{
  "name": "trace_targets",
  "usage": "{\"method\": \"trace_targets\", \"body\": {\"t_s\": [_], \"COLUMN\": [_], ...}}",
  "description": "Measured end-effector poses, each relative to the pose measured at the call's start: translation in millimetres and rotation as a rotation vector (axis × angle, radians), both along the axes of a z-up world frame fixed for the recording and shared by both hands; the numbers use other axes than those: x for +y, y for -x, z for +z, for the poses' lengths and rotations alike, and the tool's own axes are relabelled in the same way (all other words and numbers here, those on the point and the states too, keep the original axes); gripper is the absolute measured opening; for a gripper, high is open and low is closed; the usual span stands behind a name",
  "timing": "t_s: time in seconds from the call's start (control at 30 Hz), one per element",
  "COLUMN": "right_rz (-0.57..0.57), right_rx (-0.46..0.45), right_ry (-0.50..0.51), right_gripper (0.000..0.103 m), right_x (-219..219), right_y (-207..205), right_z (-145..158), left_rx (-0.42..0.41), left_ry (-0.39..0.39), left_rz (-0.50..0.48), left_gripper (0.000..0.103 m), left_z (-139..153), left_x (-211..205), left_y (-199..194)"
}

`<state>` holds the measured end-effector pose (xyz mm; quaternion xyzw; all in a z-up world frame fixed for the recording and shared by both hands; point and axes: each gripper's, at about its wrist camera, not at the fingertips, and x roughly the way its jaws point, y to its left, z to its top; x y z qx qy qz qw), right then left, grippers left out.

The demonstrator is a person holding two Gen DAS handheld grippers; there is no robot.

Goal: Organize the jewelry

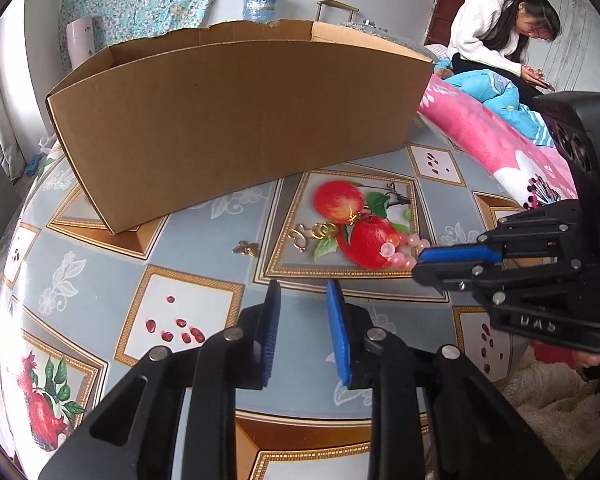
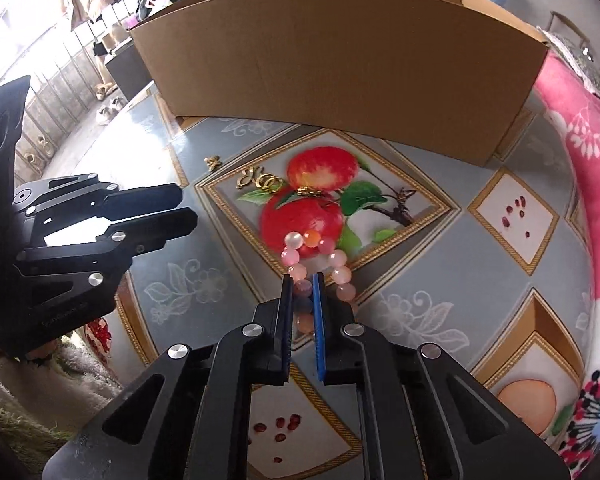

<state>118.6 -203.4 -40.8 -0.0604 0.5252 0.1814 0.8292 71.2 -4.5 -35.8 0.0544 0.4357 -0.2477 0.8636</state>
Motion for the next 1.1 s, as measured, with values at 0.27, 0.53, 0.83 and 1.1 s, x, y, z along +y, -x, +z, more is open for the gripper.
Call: {"method": "trace_targets", "body": {"t_s": [0.27, 0.53, 0.83, 1.1], "right_rz": [-0.129, -0.145, -0.071, -0.070], "right_rx": [-0.027, -0.117, -0.065, -0.042], "right_ry": [0.013, -0.093, -0.250, -0.273], "right_gripper": [0.010, 0.037, 0.037, 0.037], "right_x": [-48, -58, -18, -5], "right_y": [-8, 1, -16, -22], "right_z": [4, 31, 32, 34], "left_rx": [0.026, 0.006, -0.052, 0.001], "left_ry": [0.012, -0.008, -0.086, -0.016], "left_rz": [0.015, 0.012, 0.074, 0.045], "left_gripper": [0.023, 0.023, 0.023, 0.023], "left_z": [-1, 3, 4, -3], "left_x": [-7, -10, -2, 10], "left_y": [-5, -4, -20, -48]}}
